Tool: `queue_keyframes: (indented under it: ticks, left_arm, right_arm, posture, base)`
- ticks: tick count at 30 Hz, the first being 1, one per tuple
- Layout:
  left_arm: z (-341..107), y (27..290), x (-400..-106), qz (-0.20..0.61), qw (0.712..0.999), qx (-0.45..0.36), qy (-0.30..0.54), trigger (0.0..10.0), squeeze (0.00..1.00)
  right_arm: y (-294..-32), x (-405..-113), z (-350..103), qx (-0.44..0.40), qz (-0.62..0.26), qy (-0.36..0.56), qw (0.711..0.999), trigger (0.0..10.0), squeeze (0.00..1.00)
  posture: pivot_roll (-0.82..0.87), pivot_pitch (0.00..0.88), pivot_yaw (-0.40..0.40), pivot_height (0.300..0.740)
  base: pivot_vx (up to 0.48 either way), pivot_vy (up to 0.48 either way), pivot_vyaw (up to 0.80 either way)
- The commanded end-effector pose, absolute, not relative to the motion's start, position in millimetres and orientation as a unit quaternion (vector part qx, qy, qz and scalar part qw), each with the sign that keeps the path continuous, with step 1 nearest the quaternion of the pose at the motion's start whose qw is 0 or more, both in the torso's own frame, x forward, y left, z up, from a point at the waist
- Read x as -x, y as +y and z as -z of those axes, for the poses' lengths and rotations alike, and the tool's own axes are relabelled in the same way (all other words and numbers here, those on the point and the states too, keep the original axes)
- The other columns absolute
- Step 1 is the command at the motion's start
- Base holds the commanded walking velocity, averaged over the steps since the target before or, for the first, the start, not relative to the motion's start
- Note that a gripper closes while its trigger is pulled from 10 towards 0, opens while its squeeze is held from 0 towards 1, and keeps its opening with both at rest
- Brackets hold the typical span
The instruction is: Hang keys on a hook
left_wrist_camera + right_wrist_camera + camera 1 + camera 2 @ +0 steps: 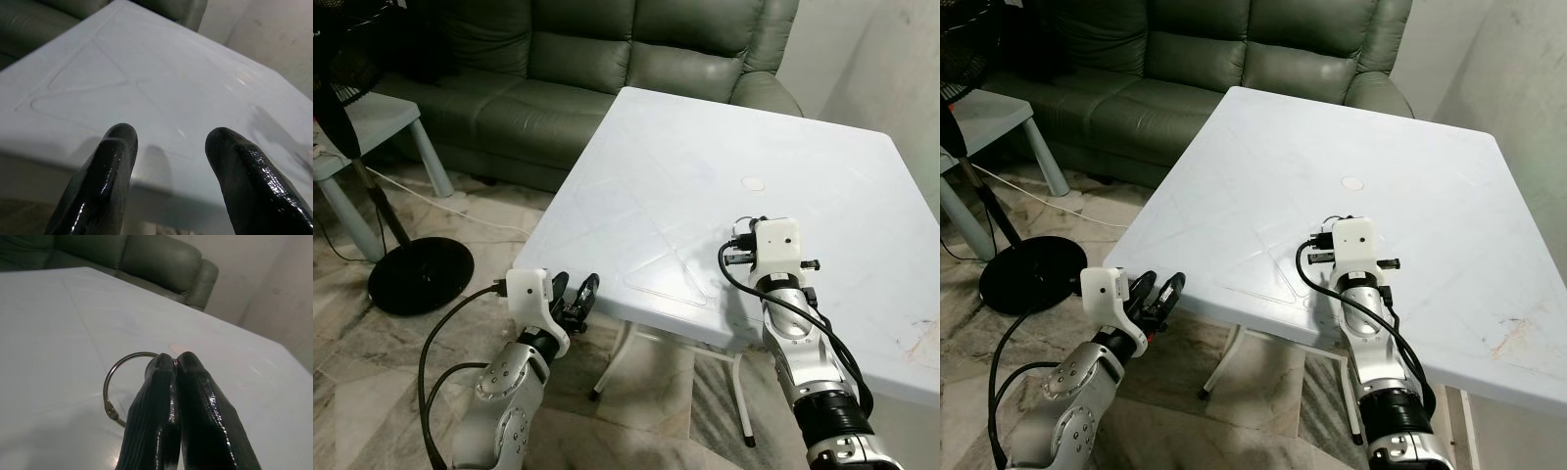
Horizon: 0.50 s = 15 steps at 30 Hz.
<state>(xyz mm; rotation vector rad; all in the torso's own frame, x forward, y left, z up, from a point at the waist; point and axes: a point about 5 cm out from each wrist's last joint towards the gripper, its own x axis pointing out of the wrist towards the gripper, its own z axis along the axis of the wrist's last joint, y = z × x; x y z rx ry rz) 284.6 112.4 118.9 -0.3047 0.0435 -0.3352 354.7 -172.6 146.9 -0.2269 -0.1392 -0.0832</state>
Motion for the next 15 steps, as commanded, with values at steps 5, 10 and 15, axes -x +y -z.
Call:
queue_keyframes:
  ticks: [5, 10, 15]
  left_arm:
    - [-119, 112, -287, 0.157, 0.975, 0.153, 0.016, 10.0, 0.0]
    - [-121, 114, -290, 0.153, 0.974, 0.164, 0.015, 10.0, 0.0]
    - [-122, 115, -293, 0.151, 0.974, 0.167, 0.011, 10.0, 0.0]
  right_arm:
    - [-178, -351, -157, 0.111, 0.066, -0.1, 0.987, 10.0, 0.0]
    - [-175, -347, -152, 0.039, 0.059, -0.078, 0.994, 10.0, 0.0]
    - [-177, -338, -142, 0.033, 0.05, -0.049, 0.997, 10.0, 0.0]
  posture:
    - [0.1, 0.089, -0.09, 0.74]
    - [0.1, 0.077, -0.091, 0.74]
    - [0.09, 0.062, -0.09, 0.74]
  base:
    - [0.0, 0.0, 0.0]
    - [0.0, 0.0, 0.0]
    - [0.0, 0.0, 0.0]
